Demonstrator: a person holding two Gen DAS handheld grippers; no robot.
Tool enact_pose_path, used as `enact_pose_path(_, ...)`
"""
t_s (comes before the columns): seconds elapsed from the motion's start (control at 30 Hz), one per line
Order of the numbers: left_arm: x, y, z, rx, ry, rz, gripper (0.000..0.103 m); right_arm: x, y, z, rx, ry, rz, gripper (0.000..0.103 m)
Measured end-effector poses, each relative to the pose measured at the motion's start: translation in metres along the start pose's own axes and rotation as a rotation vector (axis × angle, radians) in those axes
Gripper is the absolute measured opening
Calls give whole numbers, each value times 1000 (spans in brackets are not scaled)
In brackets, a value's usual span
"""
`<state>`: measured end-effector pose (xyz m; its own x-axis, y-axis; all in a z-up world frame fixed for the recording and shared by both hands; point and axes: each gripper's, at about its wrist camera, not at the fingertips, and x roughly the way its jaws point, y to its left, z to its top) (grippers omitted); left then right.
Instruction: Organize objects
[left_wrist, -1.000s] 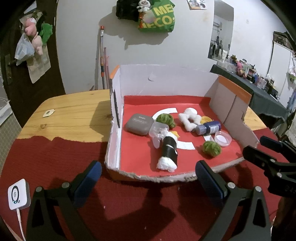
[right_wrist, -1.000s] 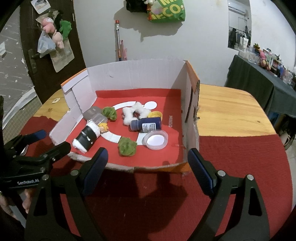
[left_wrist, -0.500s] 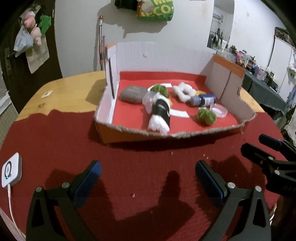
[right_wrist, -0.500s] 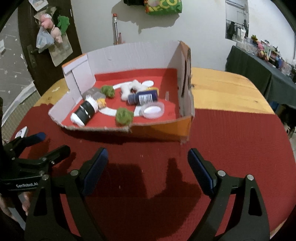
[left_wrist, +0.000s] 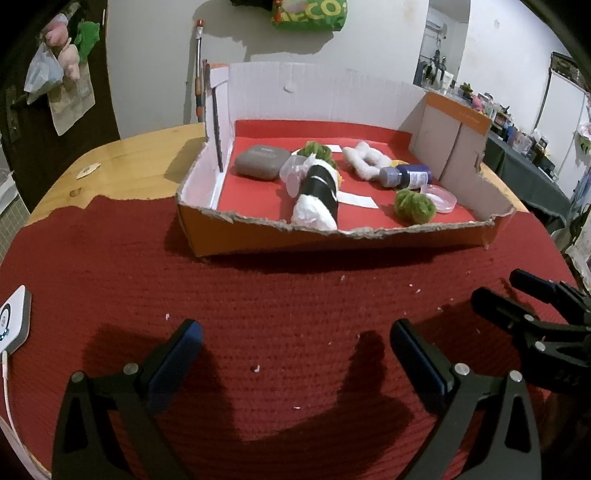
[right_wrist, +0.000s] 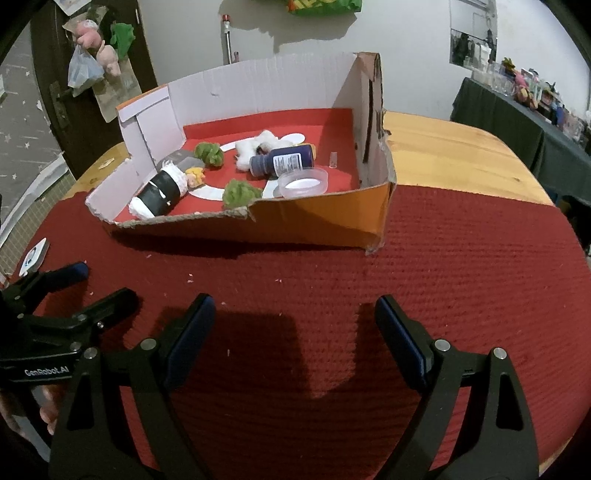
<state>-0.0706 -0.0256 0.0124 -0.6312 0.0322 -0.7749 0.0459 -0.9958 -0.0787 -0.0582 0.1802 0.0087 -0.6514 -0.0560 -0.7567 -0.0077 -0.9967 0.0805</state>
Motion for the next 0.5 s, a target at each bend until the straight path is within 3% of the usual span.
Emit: enact_pose_path(0.5, 3, 0, -1, 4, 23, 15, 103, 6, 1, -2, -2, 11, -4, 88)
